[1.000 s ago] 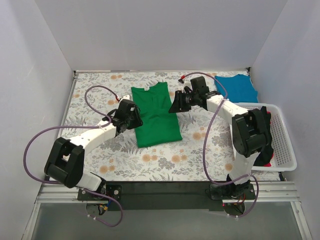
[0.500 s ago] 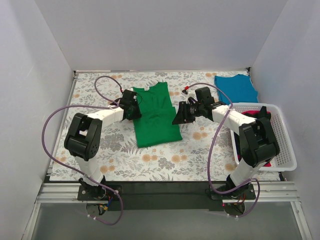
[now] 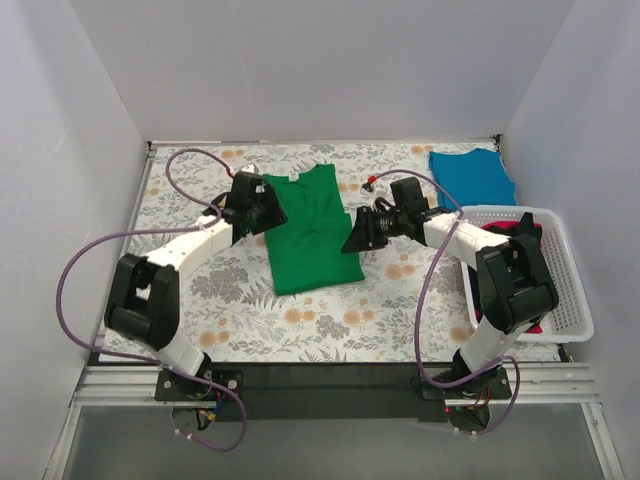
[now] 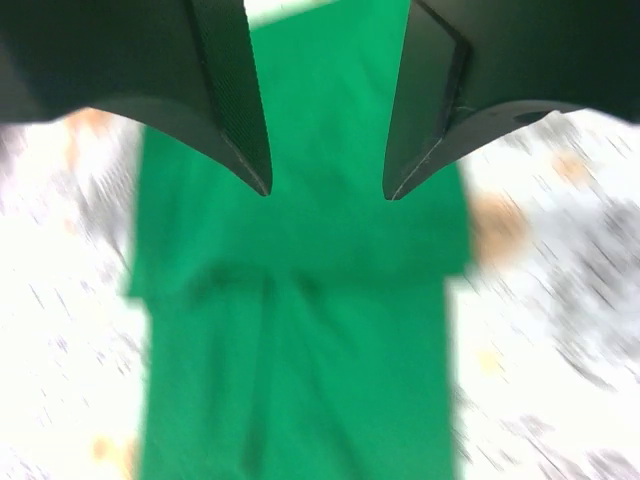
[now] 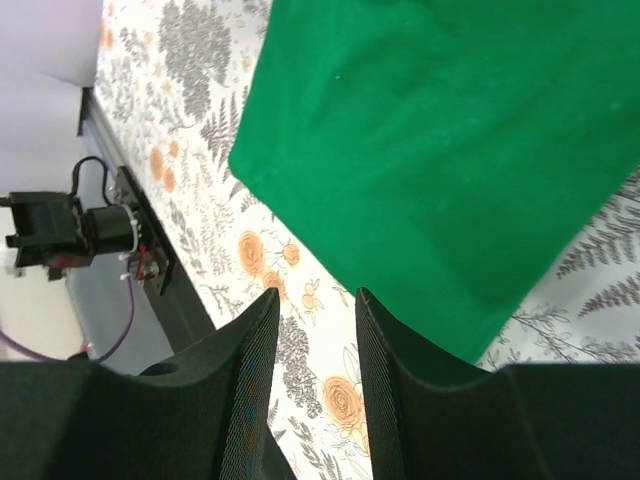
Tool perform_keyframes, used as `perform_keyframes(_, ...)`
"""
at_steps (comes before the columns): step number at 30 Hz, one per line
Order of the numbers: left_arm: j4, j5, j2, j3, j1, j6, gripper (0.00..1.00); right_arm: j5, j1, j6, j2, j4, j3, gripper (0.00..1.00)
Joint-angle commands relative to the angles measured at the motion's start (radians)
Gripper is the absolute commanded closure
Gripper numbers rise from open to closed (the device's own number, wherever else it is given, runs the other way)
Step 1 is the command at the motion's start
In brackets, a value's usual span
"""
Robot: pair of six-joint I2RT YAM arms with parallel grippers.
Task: Fold and stack the t-shirts
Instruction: Fold the tshirt
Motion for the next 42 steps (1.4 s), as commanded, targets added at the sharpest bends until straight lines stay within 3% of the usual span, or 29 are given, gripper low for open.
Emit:
perform_keyframes(1,0.009,0.117,-0.131,-0.155,-0.093,-0.097,0.57,-0.101,0.001,0.004,0.027,0.086,-0.021,0.57)
perform_keyframes(6,0.115,0.145,-0.223,-0.367,-0.115,-0.166,0.78,-0.173,0.001,0.013,0.09,0.204,-0.064,0.57)
perform_keyframes(10,0.147,0.111,-0.204,-0.45,-0.112,-0.199,0.87,-0.183,0.001,-0.006,0.171,0.255,-0.073,0.58)
perform_keyframes(16,0.118,0.082,-0.158,-0.539,-0.055,-0.239,0.96,-0.135,-0.045,-0.003,0.288,0.367,-0.162,0.61)
perform_keyframes(20,0.074,0.068,-0.197,-0.565,-0.046,-0.225,0.96,-0.128,-0.082,-0.003,0.256,0.386,-0.231,0.61)
perform_keyframes(23,0.039,0.079,-0.269,-0.556,-0.044,-0.216,0.92,-0.141,-0.083,0.024,0.195,0.384,-0.247,0.61)
perform_keyframes(26,0.003,0.077,-0.352,-0.523,-0.046,-0.19,0.78,-0.164,-0.059,0.062,0.112,0.386,-0.224,0.6)
perform_keyframes(31,-0.044,0.077,-0.467,-0.489,-0.047,-0.165,0.55,-0.171,0.09,0.135,0.055,0.403,-0.152,0.58)
perform_keyframes(34,-0.053,0.08,-0.532,-0.507,-0.046,-0.188,0.47,-0.146,0.194,0.19,0.093,0.459,-0.106,0.57)
perform_keyframes(42,-0.098,0.106,-0.627,-0.567,-0.046,-0.222,0.44,-0.112,0.297,0.308,0.328,0.651,-0.067,0.57)
